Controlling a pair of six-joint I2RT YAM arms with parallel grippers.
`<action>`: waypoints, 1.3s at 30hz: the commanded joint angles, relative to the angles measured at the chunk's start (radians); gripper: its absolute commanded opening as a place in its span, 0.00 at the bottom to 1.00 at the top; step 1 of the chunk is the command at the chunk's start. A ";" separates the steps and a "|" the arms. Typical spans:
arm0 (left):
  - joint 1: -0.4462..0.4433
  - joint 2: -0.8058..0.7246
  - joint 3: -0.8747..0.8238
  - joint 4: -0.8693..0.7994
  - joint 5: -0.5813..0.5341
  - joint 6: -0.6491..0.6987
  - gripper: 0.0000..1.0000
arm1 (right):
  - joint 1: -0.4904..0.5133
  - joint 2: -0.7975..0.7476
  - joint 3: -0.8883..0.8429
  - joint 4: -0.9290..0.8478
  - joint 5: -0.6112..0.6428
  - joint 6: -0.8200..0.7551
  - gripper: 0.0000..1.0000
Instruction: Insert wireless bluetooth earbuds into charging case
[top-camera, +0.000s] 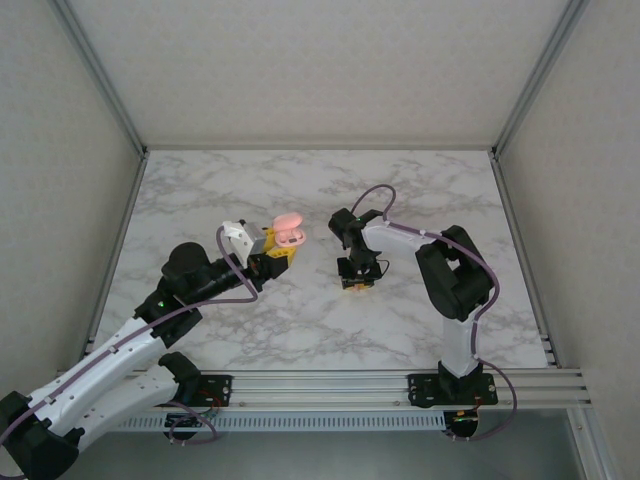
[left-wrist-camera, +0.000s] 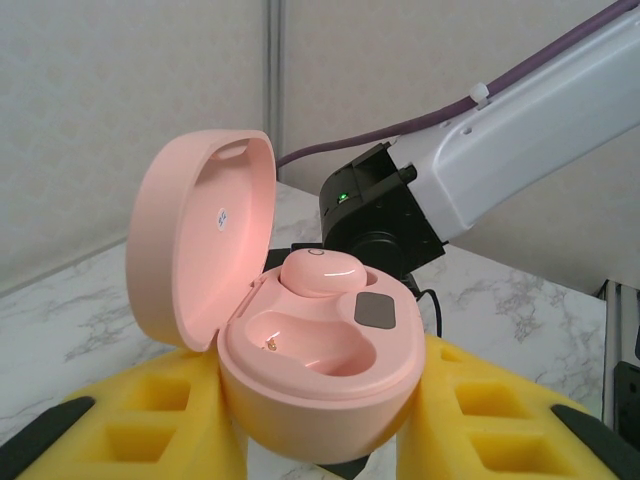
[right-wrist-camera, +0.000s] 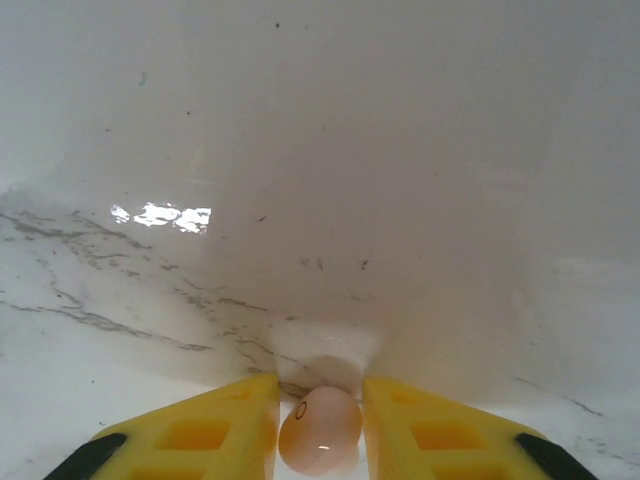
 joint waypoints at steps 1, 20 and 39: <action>-0.008 -0.010 0.002 0.019 -0.012 0.011 0.30 | 0.016 0.020 0.020 -0.032 0.030 0.008 0.27; -0.008 0.000 0.000 0.013 -0.026 0.020 0.30 | 0.012 -0.363 -0.027 0.034 -0.178 -0.082 0.21; -0.013 0.158 0.040 0.094 0.039 0.038 0.30 | -0.004 -0.729 0.095 0.270 -0.641 0.064 0.22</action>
